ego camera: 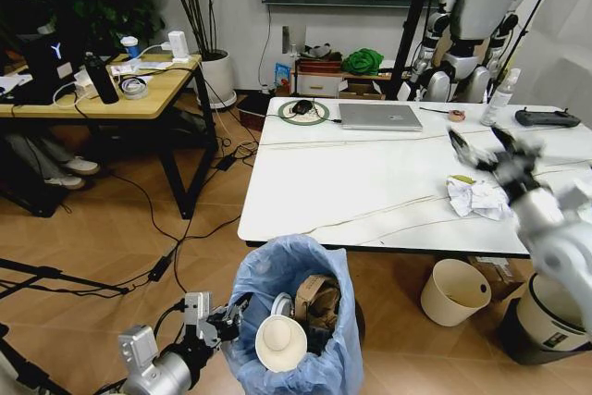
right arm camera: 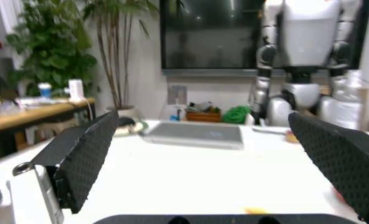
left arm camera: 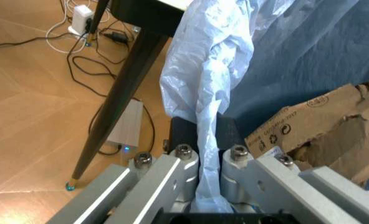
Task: Pick up the trash bin and place the trash from the table into it.
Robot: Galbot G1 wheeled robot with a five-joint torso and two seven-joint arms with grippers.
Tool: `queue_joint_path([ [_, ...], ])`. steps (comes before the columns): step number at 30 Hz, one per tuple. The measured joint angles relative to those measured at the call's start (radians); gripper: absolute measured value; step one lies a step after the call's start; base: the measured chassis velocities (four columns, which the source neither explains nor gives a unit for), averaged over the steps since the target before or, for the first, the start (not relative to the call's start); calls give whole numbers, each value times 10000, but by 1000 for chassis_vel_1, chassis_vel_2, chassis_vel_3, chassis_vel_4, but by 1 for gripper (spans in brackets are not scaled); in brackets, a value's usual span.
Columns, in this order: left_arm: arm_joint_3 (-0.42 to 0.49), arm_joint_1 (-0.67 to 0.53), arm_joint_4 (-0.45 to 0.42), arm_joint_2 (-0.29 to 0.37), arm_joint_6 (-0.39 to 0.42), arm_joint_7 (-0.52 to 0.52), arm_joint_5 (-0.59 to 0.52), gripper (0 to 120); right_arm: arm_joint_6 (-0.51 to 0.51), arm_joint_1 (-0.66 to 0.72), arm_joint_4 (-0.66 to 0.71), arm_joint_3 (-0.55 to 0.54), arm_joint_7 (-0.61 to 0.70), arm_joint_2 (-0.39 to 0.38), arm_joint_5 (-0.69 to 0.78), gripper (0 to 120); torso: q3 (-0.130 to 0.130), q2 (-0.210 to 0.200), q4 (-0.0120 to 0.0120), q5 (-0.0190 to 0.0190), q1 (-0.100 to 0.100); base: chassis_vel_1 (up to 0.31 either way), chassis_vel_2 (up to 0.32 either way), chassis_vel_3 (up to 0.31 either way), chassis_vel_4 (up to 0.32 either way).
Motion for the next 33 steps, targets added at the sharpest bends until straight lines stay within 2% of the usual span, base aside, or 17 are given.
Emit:
queue_joint_path([
  [4, 37, 34, 47, 67, -45, 79, 142, 0, 465, -1904, 465, 1299, -1004, 1580, -1217, 100, 0, 1, 3, -6, -3, 0, 0, 0, 0],
  [11, 69, 28, 23, 149, -69, 103, 207, 0, 504, -2631, 986, 1597, -1297, 2612, -1335, 100, 0, 1, 8, -12, -2, 0, 0, 0, 0],
  [18, 106, 157, -15, 111, -153, 248, 378, 0, 488, -2727, 979, 1379, -1367, 3206, -1449, 100, 1, 1, 8, -7, -1, 0, 0, 0, 0],
  [33, 135, 250, -59, 119, -167, 271, 417, 0, 582, -2782, 806, 1313, -1550, 3573, -1612, 100, 1, 0, 7, -8, 0, -22, -16, 18, 14],
])
